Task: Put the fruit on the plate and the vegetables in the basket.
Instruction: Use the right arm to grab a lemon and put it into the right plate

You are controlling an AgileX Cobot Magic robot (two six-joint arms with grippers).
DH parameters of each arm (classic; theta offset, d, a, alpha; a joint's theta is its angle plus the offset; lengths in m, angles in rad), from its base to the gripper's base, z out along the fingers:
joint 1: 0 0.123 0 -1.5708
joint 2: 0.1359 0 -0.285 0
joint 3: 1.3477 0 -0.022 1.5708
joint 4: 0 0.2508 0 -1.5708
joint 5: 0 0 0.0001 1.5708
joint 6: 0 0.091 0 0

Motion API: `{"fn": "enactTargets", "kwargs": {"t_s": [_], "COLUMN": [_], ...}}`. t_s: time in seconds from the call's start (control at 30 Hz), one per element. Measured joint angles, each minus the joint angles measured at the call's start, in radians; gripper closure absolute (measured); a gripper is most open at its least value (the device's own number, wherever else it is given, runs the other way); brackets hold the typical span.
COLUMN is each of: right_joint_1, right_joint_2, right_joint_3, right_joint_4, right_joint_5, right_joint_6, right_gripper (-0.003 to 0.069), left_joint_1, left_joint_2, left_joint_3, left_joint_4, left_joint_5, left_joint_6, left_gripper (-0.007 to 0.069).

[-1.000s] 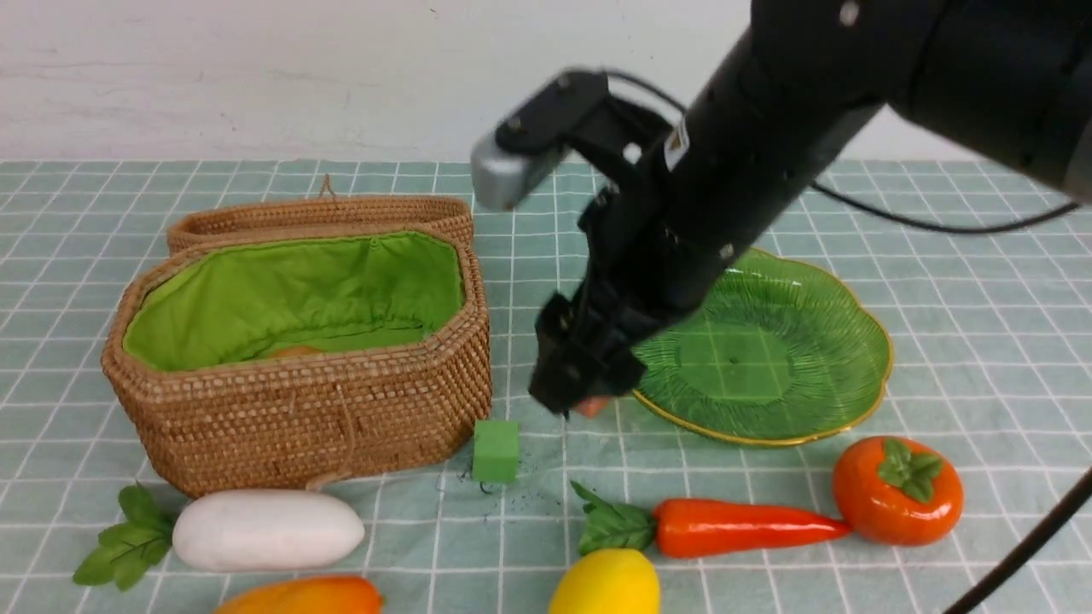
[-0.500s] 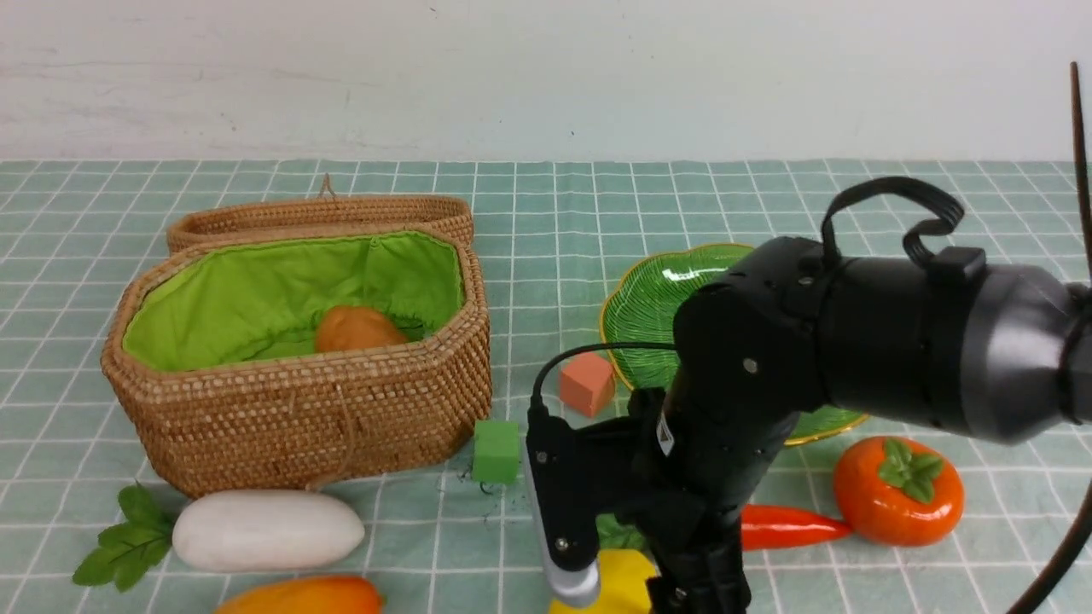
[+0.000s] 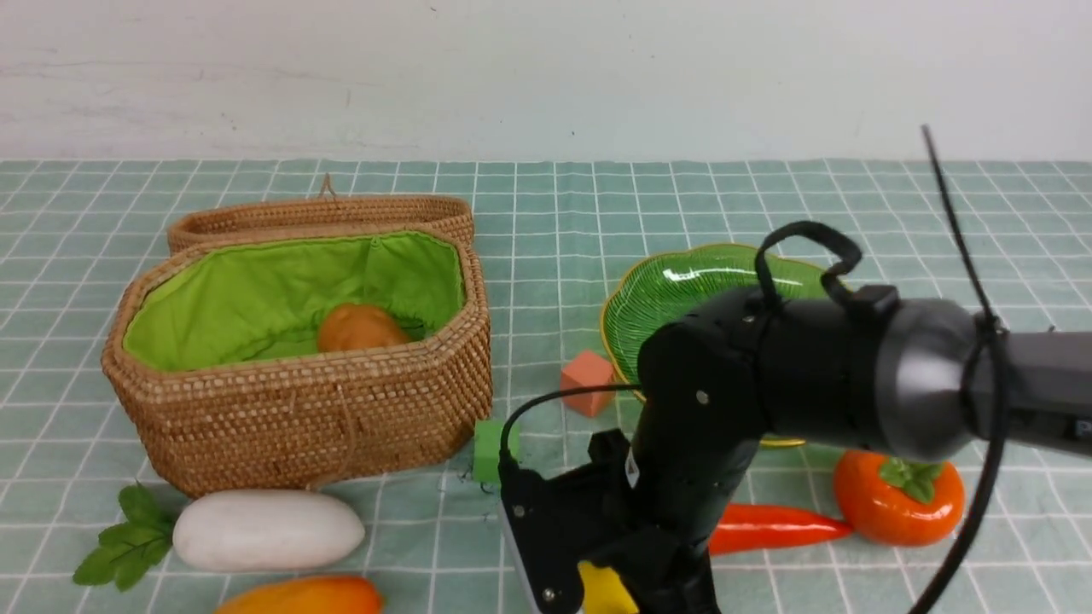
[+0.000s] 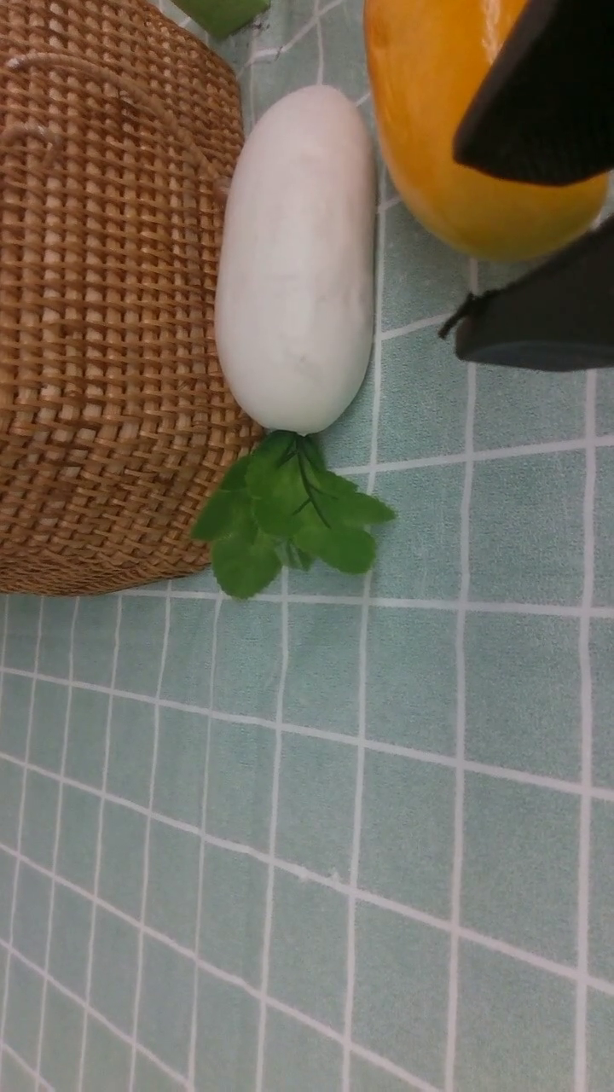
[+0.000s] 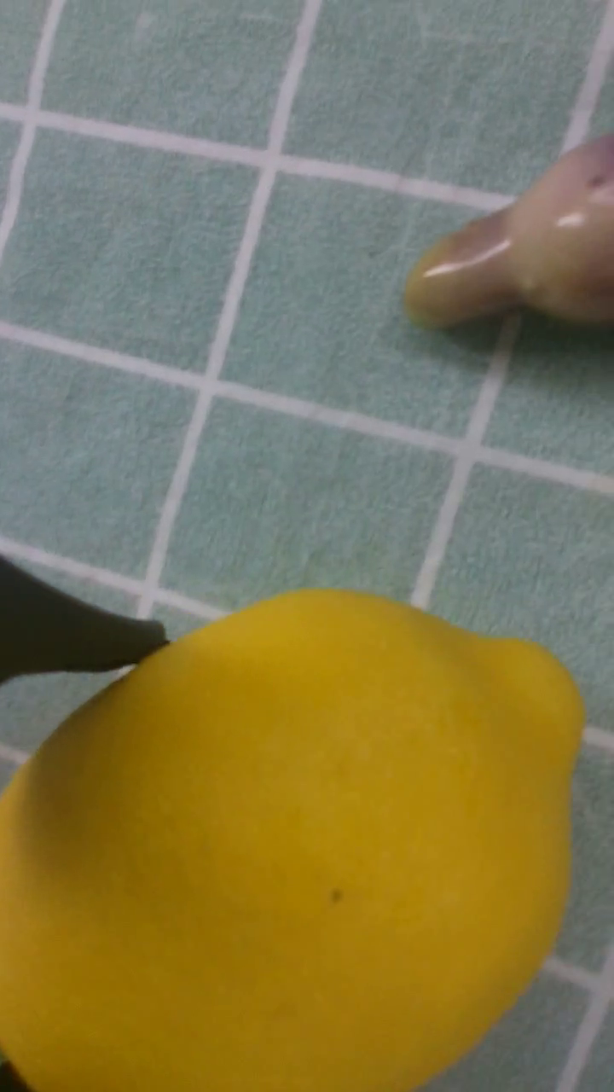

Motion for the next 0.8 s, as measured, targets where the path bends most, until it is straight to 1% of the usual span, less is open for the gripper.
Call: {"fn": "enactTargets", "kwargs": {"t_s": [0.13, 0.27, 0.3, 0.33, 0.37, 0.4, 0.53, 0.57, 0.63, 0.7, 0.77, 0.8], "right_joint_1": [0.0, 0.0, 0.0, 0.0, 0.0, -0.002, -0.028, -0.03, -0.051, -0.069, -0.077, -0.078], "right_joint_2": [0.007, 0.007, 0.007, 0.007, 0.007, 0.007, 0.005, 0.004, -0.008, -0.027, -0.052, -0.062], "right_joint_3": [0.0, 0.0, 0.0, 0.0, 0.0, 0.0, 0.0, 0.0, 0.0, 0.0, 0.0, -0.001], "right_joint_4": [0.072, 0.094, 0.095, 0.095, 0.096, 0.098, 0.103, 0.103, 0.103, 0.103, 0.103, 0.102], "right_joint_5": [0.0, 0.004, 0.011, 0.015, 0.02, 0.026, 0.03, 0.03, 0.027, 0.018, 0.014, 0.014], "right_joint_6": [-0.041, -0.043, -0.043, -0.043, -0.043, -0.042, -0.01, -0.007, 0.015, 0.024, 0.027, 0.029], "right_gripper": [0.0074, 0.0118, 0.017, 0.0177, 0.0207, 0.0272, 0.0471, 0.048, 0.0561, 0.0585, 0.0571, 0.0552], "left_joint_1": [0.0, 0.0, 0.0, 0.0, 0.0, 0.0, 0.0, 0.0, 0.0, 0.0, 0.0, 0.0], "left_joint_2": [0.0, 0.0, 0.0, 0.0, 0.0, 0.0, 0.0, 0.0, 0.0, 0.0, 0.0, 0.0], "left_joint_3": [0.0, 0.0, 0.0, 0.0, 0.0, 0.0, 0.0, 0.0, 0.0, 0.0, 0.0, 0.0], "left_joint_4": [0.0, 0.0, 0.0, 0.0, 0.0, 0.0, 0.0, 0.0, 0.0, 0.0, 0.0, 0.0], "left_joint_5": [0.0, 0.0, 0.0, 0.0, 0.0, 0.0, 0.0, 0.0, 0.0, 0.0, 0.0, 0.0], "left_joint_6": [0.0, 0.0, 0.0, 0.0, 0.0, 0.0, 0.0, 0.0, 0.0, 0.0, 0.0, 0.0], "left_gripper": [0.0386, 0.0386, 0.0386, 0.0386, 0.0386, 0.0386, 0.0386, 0.0386, 0.0386, 0.0386, 0.0386, 0.0386]}}
